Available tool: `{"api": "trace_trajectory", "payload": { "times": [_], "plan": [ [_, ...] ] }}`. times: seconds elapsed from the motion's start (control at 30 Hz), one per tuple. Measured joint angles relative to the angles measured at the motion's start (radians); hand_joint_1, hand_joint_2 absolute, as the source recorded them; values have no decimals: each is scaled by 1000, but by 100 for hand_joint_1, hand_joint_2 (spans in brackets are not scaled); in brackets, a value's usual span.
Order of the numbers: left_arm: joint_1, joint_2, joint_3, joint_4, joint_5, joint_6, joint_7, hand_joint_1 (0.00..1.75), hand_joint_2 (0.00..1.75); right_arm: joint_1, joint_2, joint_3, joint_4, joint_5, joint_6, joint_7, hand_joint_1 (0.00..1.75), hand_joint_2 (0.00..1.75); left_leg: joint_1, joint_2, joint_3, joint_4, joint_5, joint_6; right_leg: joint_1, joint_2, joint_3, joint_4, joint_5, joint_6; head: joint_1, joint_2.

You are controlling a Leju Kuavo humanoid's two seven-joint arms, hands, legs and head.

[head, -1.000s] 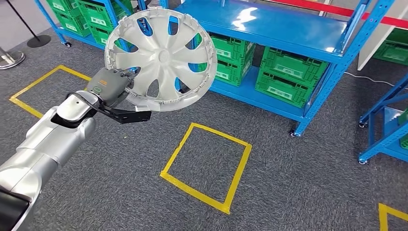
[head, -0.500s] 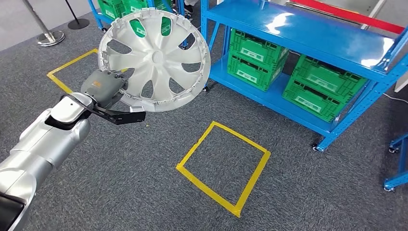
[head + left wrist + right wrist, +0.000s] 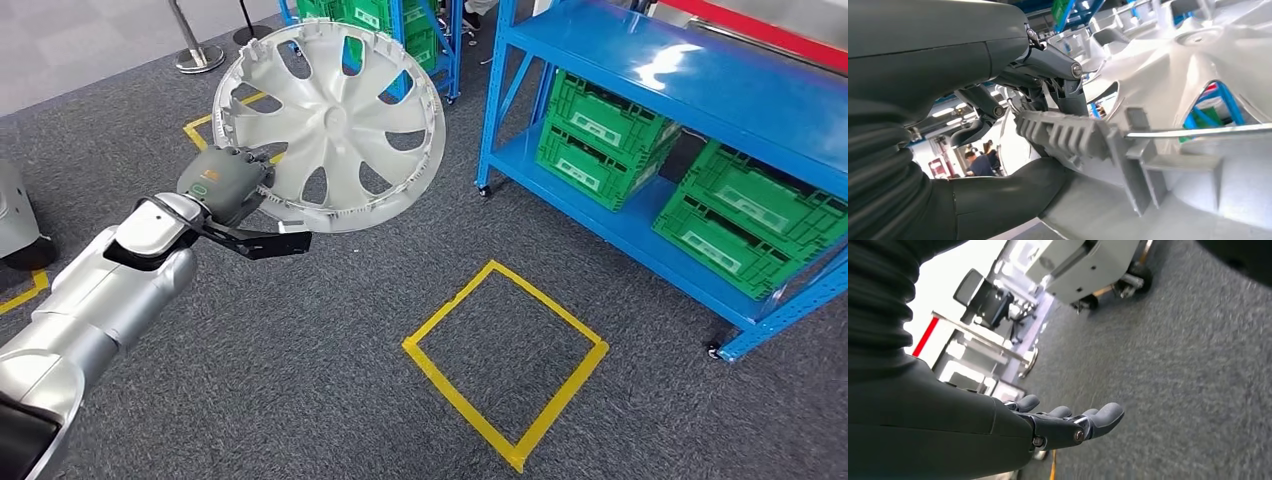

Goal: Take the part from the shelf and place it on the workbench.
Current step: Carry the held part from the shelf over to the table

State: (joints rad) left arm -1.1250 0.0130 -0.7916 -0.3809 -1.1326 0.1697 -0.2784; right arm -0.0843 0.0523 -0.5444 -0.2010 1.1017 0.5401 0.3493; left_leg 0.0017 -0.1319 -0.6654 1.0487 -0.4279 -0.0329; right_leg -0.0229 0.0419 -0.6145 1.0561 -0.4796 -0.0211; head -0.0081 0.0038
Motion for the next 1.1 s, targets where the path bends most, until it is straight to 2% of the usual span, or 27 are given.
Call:
{"api": "trace_trajectory", "payload": {
  "times": [0.07,0.1,0.17,0.2,0.23,0.27,0.3,0.33,0.4,0.47,0.5,0.53,0.57,0.63,0.67,0.7,0.73,0.77,0.83,0.87,0.9,0.93,0.97,1.0,1.03,1.1],
  "plan": [
    [-1,2,0,0,0,0,0,175,175,-2,0,0,0,-1,0,0,0,175,-2,65,-30,63,-38,-9,-1,-24,5,-9,4,-10,-4,0],
    [-2,1,0,-1,1,0,0,175,175,-2,0,0,0,0,0,0,0,175,-2,101,-58,127,-70,-15,0,-37,7,-10,5,-13,-7,0],
    [0,1,0,0,3,0,-3,175,175,-1,0,0,0,3,-1,0,0,175,5,124,-113,246,-115,-24,2,-62,7,-10,3,-15,-7,0],
    [2,2,0,1,6,0,-5,175,175,0,0,0,0,5,-1,0,0,175,8,127,-123,269,-115,-26,2,-75,7,-10,3,-15,-7,0],
    [4,5,0,1,10,0,-9,175,175,-1,0,0,0,6,-1,0,0,175,10,129,-109,246,-96,-28,2,-85,8,-10,2,-14,-7,0],
    [4,6,0,1,13,0,-13,175,175,-1,0,0,0,8,-1,0,0,175,12,134,-82,195,-67,-28,2,-95,10,-10,0,-12,-7,0],
    [4,8,0,0,18,0,-17,175,175,-2,0,0,0,9,-1,1,0,175,11,150,-42,120,-39,-27,3,-105,11,-9,-2,-9,-7,0],
    [2,9,0,0,22,0,-21,175,175,-2,1,0,0,10,-1,1,0,175,7,164,-7,55,-19,-23,5,-114,13,-8,-4,-5,-7,0],
    [0,11,0,-3,33,0,-29,175,175,-3,1,0,0,15,-2,1,0,175,-1,176,28,-11,-8,-9,9,-130,16,-9,-7,7,-6,0],
    [-1,20,0,-4,45,-1,-38,175,175,-4,2,0,0,21,-3,1,0,175,-6,156,29,-15,-5,8,7,-144,20,-12,-8,19,-5,0],
    [-2,26,0,-5,52,-4,-44,175,175,-5,2,0,0,24,-4,1,0,175,-6,147,31,-19,-2,15,5,-140,20,-9,-13,25,-4,0],
    [-4,31,1,-6,62,-11,-50,175,175,-6,3,0,0,27,-4,0,0,175,-4,139,34,-24,0,23,3,-124,14,8,-25,29,-5,0],
    [-6,34,1,-7,75,-22,-56,175,175,-7,4,0,0,30,-4,1,0,175,-1,130,36,-28,3,29,1,-101,-2,45,-47,32,-4,0],
    [-9,38,2,-8,105,-48,-68,175,175,-7,6,0,0,35,-4,2,0,175,-1,112,35,-29,5,37,2,-57,-65,174,-106,32,-4,0],
    [-8,40,3,-7,117,-56,-75,175,175,-7,6,0,0,39,-4,4,0,175,-3,100,34,-28,5,38,4,-49,-97,237,-127,31,-4,0],
    [-6,42,3,-6,126,-61,-82,175,175,-6,7,0,0,43,-4,7,0,175,-4,88,33,-26,5,39,5,-45,-118,272,-130,30,-4,0],
    [-4,46,3,-6,131,-63,-89,175,175,-7,7,0,0,46,-4,11,0,175,-5,75,33,-24,4,39,6,-43,-120,267,-113,27,-4,0],
    [-1,48,3,-6,135,-63,-94,175,175,-7,7,1,0,49,-4,14,0,175,-5,62,33,-21,4,39,7,-38,-102,221,-79,24,-4,0],
    [3,52,3,-9,141,-51,-100,175,175,-9,8,1,0,50,-4,17,0,175,-6,38,29,-13,1,34,4,-4,-42,83,-15,18,-4,0],
    [4,53,4,-10,144,-43,-100,175,175,-10,8,1,0,51,-4,17,0,175,-5,26,24,-10,1,29,3,12,-20,34,0,16,-4,0],
    [5,54,4,-12,147,-35,-99,175,175,-11,9,1,0,51,-4,18,0,175,-4,15,19,-9,2,23,4,24,-8,9,3,14,-4,0],
    [5,58,5,-12,148,-30,-98,175,175,-12,9,1,0,51,-5,18,0,175,-2,4,15,-10,5,16,5,24,-5,4,-1,12,-4,0],
    [6,62,5,-13,150,-27,-97,175,175,-14,10,1,0,51,-5,17,0,175,1,-7,13,-13,8,9,6,13,-4,2,2,7,-4,0],
    [7,68,6,-13,150,-27,-97,175,175,-15,10,1,0,52,-5,15,0,175,1,-1,10,-11,7,3,7,2,-1,-2,5,1,-5,0],
    [7,73,6,-13,151,-29,-97,175,175,-16,11,1,0,54,-5,13,0,175,0,21,4,-1,0,-2,6,-9,3,-8,8,-7,-7,0],
    [8,78,6,-15,152,-33,-100,175,175,-17,11,1,0,57,-8,10,0,175,-1,87,-35,79,-45,-11,6,-31,9,-16,11,-17,-10,0]
  ]
}}
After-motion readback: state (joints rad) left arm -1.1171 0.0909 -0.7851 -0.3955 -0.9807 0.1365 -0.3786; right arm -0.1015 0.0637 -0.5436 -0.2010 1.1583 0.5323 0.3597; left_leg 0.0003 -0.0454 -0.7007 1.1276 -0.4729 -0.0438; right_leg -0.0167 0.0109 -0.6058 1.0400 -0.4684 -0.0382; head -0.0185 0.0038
